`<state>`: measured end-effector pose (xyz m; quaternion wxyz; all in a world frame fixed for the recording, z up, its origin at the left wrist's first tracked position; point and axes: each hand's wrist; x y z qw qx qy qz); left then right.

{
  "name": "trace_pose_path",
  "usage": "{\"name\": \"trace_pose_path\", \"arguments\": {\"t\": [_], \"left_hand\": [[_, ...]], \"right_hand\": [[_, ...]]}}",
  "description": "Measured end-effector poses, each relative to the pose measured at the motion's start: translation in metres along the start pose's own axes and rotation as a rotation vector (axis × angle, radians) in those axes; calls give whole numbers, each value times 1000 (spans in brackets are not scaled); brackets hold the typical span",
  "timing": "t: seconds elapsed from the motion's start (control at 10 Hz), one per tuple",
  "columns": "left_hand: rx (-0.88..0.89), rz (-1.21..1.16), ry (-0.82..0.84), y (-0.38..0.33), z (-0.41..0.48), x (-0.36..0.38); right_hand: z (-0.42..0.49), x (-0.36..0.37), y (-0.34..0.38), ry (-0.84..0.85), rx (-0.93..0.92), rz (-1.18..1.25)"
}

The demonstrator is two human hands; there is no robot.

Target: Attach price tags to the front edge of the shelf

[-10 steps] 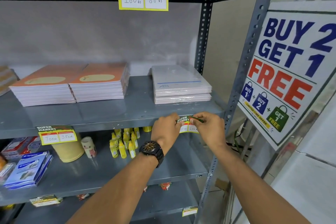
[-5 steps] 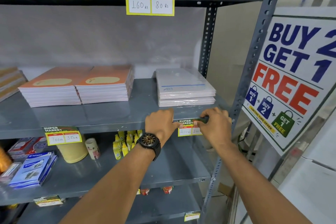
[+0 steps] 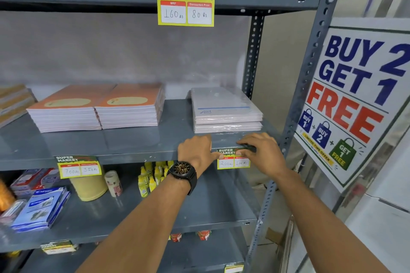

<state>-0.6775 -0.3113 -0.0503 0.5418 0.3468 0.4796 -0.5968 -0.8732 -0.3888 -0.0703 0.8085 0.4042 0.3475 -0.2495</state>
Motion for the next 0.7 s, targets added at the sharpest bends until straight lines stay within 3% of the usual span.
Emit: {"name": "trace_pose_path", "arguments": {"t": [0.3,0.5,0.6,0.7], "left_hand": [[27,10,-21,-2,-3,-1],[47,-26,-31,7,-25,-5],[109,-32,-13,34,-51,-13],[123,4,-32,78,-76,-23]], "right_hand": [[-5,5,5,-66,0,-104],[-15,5,14,-25,41,-183],[-28,-2,41,23,88,-101],[-49,-23,85,-67,76,86]]}}
Point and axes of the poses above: each hand's wrist, its own z-axis towards the middle knuckle, its own x-axis out of the palm, y = z × x, and after that the axes turned 8 degrees about x, right-handed
